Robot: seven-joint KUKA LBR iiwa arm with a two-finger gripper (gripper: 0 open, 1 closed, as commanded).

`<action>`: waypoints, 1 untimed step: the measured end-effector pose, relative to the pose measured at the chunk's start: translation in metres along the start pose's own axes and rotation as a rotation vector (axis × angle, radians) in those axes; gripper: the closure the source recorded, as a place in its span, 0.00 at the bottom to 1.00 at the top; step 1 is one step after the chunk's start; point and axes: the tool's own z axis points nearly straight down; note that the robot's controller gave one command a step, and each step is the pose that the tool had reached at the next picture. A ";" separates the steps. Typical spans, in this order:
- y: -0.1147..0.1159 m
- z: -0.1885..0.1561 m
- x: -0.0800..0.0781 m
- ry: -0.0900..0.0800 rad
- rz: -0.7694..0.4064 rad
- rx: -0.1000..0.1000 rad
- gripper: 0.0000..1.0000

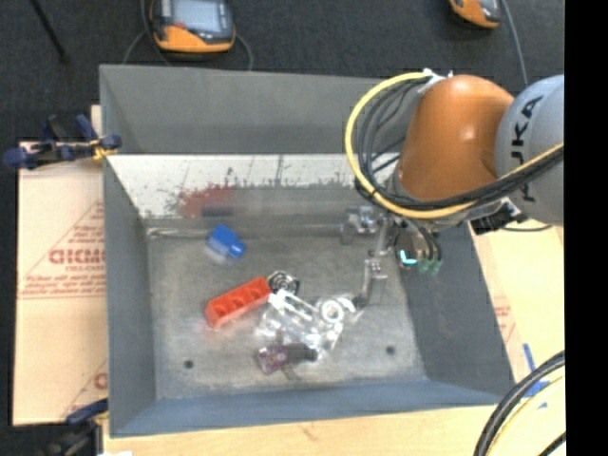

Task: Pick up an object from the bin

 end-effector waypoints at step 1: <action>0.054 0.084 0.031 0.002 -0.047 -0.001 0.00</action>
Offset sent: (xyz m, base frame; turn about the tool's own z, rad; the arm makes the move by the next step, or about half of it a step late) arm -0.0287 0.0522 -0.0795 -0.0416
